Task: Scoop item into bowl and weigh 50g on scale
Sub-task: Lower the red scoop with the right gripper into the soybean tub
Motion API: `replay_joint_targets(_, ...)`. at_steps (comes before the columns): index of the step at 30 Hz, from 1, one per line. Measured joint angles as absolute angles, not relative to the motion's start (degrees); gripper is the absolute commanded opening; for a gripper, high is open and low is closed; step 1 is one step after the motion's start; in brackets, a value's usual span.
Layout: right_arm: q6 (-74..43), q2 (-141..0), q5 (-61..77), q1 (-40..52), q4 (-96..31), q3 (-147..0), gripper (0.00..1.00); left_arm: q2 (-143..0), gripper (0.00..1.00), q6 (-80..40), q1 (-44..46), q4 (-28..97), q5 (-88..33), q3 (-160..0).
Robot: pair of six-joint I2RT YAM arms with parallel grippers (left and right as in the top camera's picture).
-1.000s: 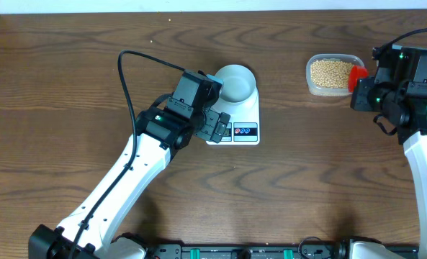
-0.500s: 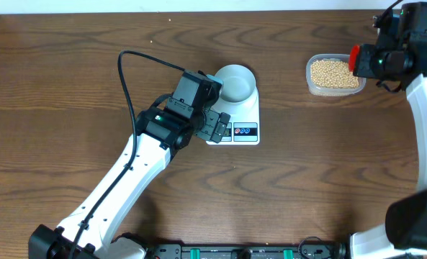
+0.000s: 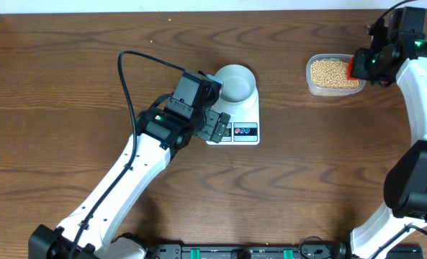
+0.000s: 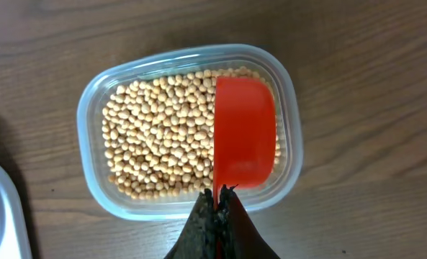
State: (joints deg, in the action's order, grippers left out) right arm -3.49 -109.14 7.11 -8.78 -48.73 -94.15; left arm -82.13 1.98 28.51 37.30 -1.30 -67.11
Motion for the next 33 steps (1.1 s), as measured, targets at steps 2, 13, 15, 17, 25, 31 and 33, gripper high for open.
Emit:
replay_joint_targets(2, -3.49, -109.93, 7.25, -8.78, -48.71, -94.15, 0.01, -82.13, 0.98, 1.98, 28.51, 37.32, -1.30, -67.11)
replay_joint_targets(13, -3.90, -113.91, 10.72, -8.78, -48.56, -94.52, 0.01, -82.15, 0.98, 1.98, 28.51, 37.30, -1.32, -67.11)
replay_joint_targets(15, -3.90, -114.02, 11.25, -8.78, -48.53, -94.54, 0.01, -82.13, 0.98, 1.98, 28.51, 37.30, -1.32, -67.11)
replay_joint_targets(17, -3.90, -114.02, 11.66, -8.78, -48.53, -94.54, 0.01, -82.13, 0.98, 1.98, 28.51, 37.26, -1.32, -67.11)
replay_joint_targets(25, -3.90, -114.10, 12.25, -8.78, -48.62, -94.54, 0.01, -82.13, 0.98, 2.00, 28.51, 37.47, -1.32, -67.11)
replay_joint_targets(31, -3.90, -114.13, 12.40, -8.78, -48.71, -94.54, 0.01, -80.62, 0.98, 2.00, 28.51, 38.96, -1.32, -67.11)
replay_joint_targets(33, -3.90, -114.13, 12.40, -8.78, -48.69, -94.54, 0.01, -78.67, 0.98, 2.00, 28.51, 39.05, -1.32, -67.11)
